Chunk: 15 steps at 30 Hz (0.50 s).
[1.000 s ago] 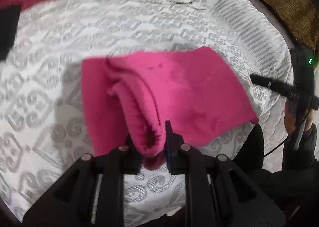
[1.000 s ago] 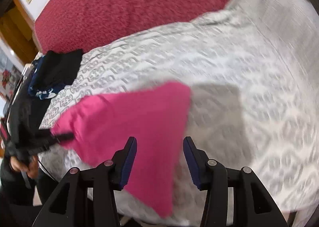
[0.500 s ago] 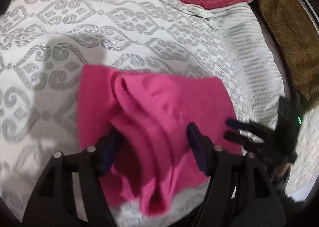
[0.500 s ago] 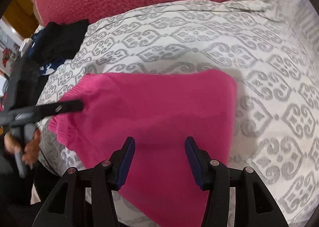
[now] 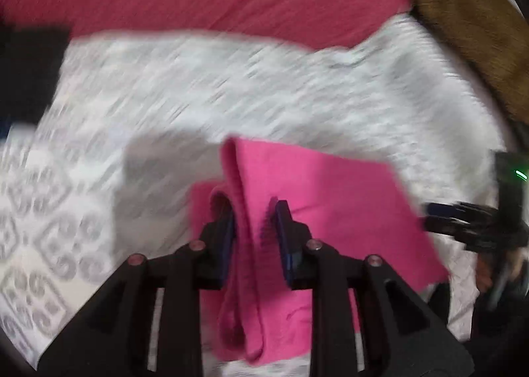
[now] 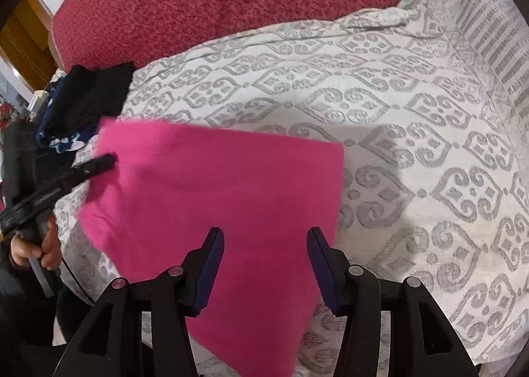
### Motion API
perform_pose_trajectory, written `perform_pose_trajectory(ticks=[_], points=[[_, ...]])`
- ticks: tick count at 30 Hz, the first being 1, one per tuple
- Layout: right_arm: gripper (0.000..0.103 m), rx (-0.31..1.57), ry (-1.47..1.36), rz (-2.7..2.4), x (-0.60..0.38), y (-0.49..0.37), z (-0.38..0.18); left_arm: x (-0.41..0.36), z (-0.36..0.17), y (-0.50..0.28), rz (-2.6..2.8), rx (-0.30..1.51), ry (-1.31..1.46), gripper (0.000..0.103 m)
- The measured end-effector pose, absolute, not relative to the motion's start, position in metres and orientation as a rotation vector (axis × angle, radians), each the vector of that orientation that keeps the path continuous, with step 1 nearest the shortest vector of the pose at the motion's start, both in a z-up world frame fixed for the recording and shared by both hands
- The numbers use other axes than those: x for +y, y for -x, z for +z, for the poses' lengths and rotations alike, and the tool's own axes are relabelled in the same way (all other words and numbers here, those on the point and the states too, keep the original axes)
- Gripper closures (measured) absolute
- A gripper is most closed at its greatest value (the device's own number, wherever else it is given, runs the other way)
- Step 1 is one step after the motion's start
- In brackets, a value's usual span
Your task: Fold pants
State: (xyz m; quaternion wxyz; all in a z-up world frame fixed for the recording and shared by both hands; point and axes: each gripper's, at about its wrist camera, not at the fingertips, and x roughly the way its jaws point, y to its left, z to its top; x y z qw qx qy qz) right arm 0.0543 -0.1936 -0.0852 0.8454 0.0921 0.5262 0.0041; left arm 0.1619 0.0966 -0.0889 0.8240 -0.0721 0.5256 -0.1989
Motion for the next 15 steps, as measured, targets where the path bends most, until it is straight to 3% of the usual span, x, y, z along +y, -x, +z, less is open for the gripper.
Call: perform_pose_trajectory(ticks=[3, 5, 15], points=[[0.05, 1.126, -0.209, 0.009, -0.197, -0.05, -0.092, 0.11, -0.101, -0.16, -0.414, 1.163, 0.248, 0.067], [0.05, 1.141, -0.214, 0.001, -0.201, -0.048, -0.098, 0.113, -0.1, -0.155, -0.412, 1.166, 0.254, 0.048], [0.048, 1.174, -0.303, -0.015, -0.217, -0.041, -0.109, 0.108, -0.121, -0.14, -0.443, 1.275, 0.189, 0.043]])
